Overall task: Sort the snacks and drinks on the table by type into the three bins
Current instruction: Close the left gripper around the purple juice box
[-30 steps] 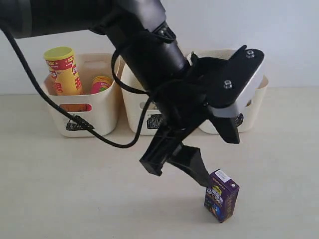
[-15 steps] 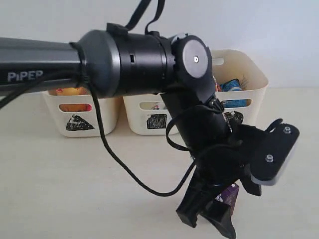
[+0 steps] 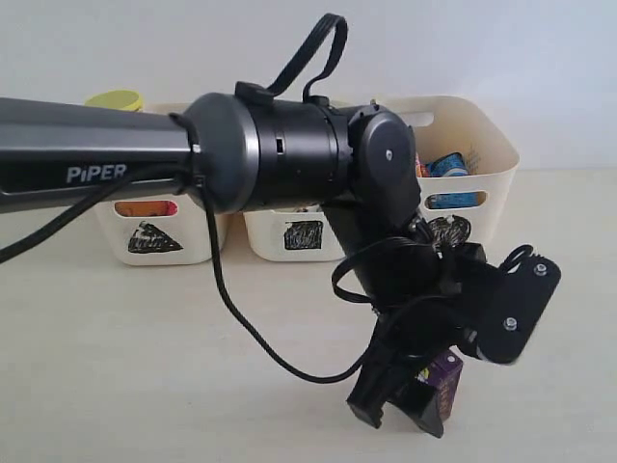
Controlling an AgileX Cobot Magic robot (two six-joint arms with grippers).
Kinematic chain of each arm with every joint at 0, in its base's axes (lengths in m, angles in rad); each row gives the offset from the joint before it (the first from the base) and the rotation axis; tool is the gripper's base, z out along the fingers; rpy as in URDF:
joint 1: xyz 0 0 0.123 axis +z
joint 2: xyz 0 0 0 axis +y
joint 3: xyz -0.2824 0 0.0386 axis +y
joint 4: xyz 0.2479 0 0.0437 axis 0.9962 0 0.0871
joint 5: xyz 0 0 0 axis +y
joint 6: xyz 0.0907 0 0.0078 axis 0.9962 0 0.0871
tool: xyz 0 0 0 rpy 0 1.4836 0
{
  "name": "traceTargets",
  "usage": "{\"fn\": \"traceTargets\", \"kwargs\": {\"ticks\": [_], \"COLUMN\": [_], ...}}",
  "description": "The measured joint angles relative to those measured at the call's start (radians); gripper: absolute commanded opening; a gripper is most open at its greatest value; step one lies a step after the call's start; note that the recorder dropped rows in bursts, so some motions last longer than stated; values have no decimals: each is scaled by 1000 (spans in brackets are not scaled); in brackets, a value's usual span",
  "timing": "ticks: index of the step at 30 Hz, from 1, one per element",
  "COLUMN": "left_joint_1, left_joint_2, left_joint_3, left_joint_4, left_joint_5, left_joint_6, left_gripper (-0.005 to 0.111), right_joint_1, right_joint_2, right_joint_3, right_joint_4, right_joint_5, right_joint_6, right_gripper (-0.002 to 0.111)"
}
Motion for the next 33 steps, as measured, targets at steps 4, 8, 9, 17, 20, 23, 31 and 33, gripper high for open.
{"fn": "traceTargets", "kwargs": {"ticks": [4, 8, 9, 17, 20, 23, 31, 33], "left_joint_1": [0, 0, 0, 23, 35, 39, 39, 39], "left_joint_2": [11, 28, 32, 58, 75, 92, 112, 112], "left_joint_3": [0, 0, 0, 0, 0, 0, 0, 0], "left_joint_4": [32, 42, 44, 44, 46, 46, 46, 46], "left_joint_5": [-13, -45, -54, -87, -101, -124, -148, -150], "left_joint_6": [0, 0, 0, 11, 11, 11, 11, 16], "left_gripper": [71, 70, 70, 66, 66, 65, 13, 4], "right_joint_1": [0, 0, 0, 0, 0, 0, 0, 0], "right_joint_2": [0, 0, 0, 0, 0, 0, 0, 0], "right_joint_3": [0, 0, 0, 0, 0, 0, 0, 0], "right_joint_4": [0, 0, 0, 0, 0, 0, 0, 0], "right_joint_5": [0, 0, 0, 0, 0, 0, 0, 0], "right_joint_6": [0, 0, 0, 0, 0, 0, 0, 0], "right_gripper": [0, 0, 0, 0, 0, 0, 0, 0]}}
